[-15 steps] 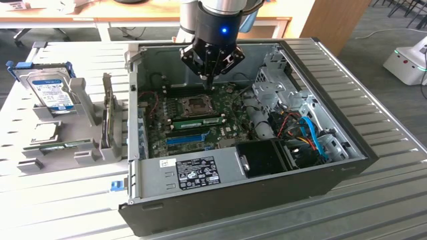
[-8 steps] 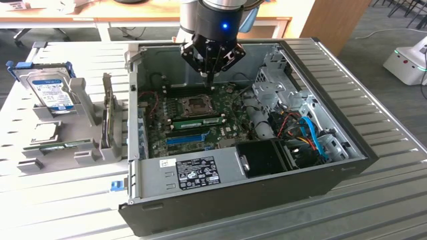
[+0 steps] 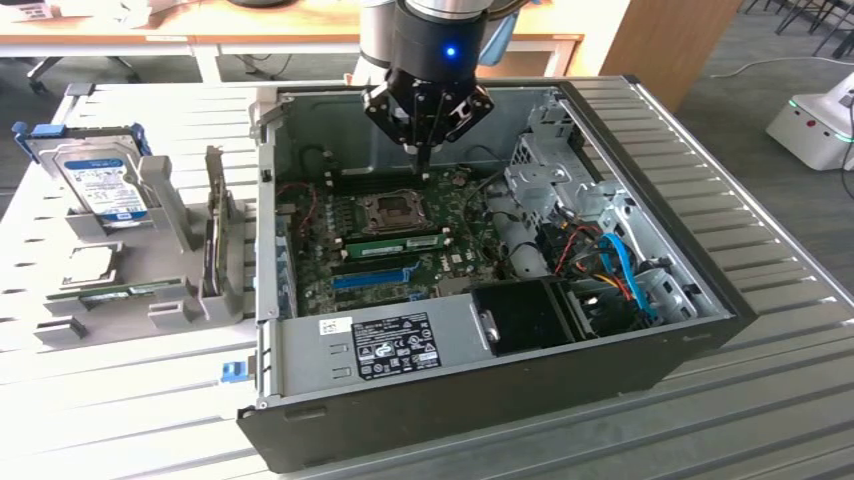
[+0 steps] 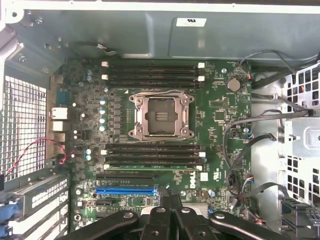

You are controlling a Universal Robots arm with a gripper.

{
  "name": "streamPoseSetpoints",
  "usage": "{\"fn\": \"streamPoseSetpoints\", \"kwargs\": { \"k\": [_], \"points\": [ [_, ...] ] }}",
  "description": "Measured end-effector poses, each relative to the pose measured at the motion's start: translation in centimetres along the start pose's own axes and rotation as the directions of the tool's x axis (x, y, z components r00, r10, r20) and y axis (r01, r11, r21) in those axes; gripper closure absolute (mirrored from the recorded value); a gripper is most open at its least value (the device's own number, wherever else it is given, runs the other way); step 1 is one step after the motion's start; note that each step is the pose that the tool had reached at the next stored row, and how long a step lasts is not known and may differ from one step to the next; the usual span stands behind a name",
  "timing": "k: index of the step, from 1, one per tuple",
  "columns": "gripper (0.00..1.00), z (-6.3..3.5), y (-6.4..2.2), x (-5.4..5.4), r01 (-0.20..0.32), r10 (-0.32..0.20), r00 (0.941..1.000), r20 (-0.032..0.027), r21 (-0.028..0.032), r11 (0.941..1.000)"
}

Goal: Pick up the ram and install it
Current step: 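Press down the ram until it locks into place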

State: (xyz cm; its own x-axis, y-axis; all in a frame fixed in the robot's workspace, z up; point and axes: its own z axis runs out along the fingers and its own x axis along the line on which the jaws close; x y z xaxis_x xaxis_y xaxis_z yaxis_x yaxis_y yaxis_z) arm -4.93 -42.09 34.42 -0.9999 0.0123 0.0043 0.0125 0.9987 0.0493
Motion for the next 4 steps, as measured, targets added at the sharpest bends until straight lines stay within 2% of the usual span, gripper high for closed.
{"fn": "streamPoseSetpoints", "kwargs": {
  "k": [4],
  "points": [
    [0.89, -0.01, 0.00, 0.01, 0.000, 0.000, 1.0000, 0.0000, 0.0001, 1.0000]
  ]
}}
